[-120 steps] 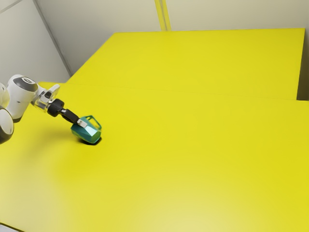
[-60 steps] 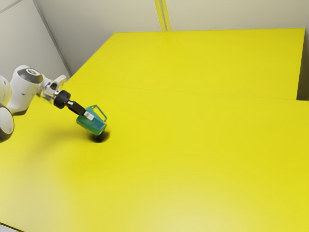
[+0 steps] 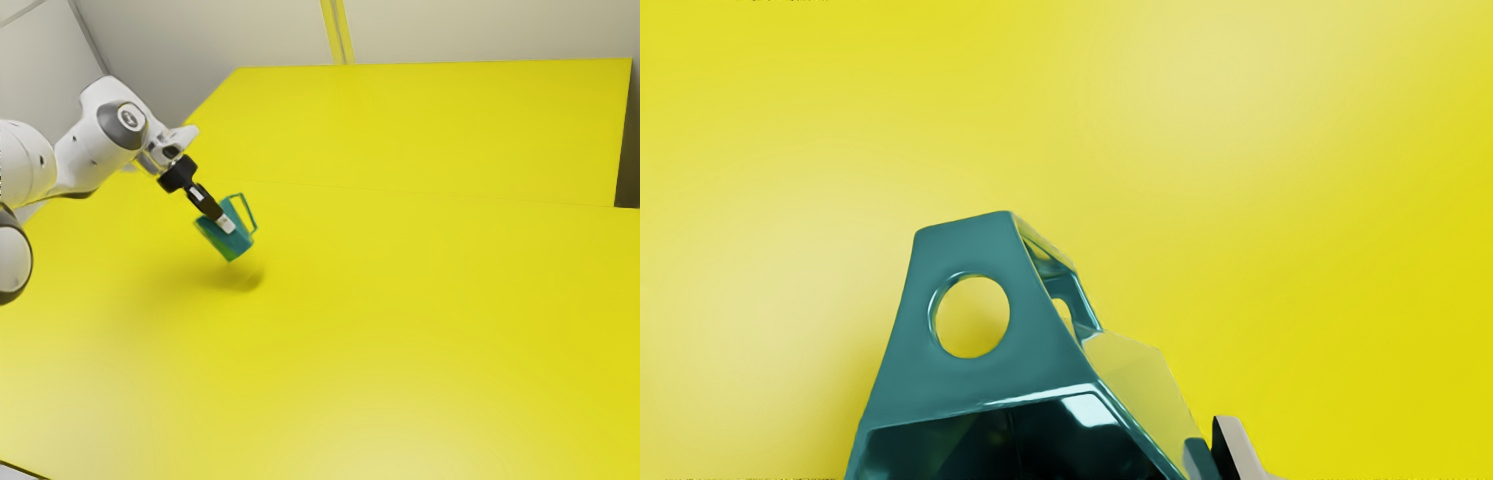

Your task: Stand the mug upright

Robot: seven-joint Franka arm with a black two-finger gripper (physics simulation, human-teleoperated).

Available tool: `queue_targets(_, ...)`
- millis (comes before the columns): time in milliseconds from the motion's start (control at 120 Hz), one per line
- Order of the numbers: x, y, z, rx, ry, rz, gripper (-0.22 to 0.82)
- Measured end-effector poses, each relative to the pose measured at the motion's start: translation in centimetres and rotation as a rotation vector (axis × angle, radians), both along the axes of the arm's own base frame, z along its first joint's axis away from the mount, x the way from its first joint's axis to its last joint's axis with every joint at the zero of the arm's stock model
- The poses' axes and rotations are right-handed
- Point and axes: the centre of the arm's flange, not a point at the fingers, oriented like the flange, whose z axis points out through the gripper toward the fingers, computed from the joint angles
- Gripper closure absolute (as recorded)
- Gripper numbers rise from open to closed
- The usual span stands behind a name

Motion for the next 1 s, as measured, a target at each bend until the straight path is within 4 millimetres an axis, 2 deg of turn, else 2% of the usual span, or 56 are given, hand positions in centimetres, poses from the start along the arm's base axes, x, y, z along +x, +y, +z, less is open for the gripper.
queue_targets(300,-0.6,-6.8,-0.5,0.273,-0.071,-0.081,0.78)
queue_targets(400,-0.2,-9.6,-0.4,0.329,-0.112,-0.111,0.78)
queue_targets(542,0.4,-12.0,0.2,0.398,-0.168,-0.135,0.78)
queue_targets(725,1.3,-12.6,-0.6,0.479,-0.214,-0.137,0.78)
queue_targets(875,2.2,-11.9,-3.4,0.521,-0.207,-0.129,0.78)
queue_targets(1000,2.6,-11.7,-5.1,0.534,-0.200,-0.117,0.78)
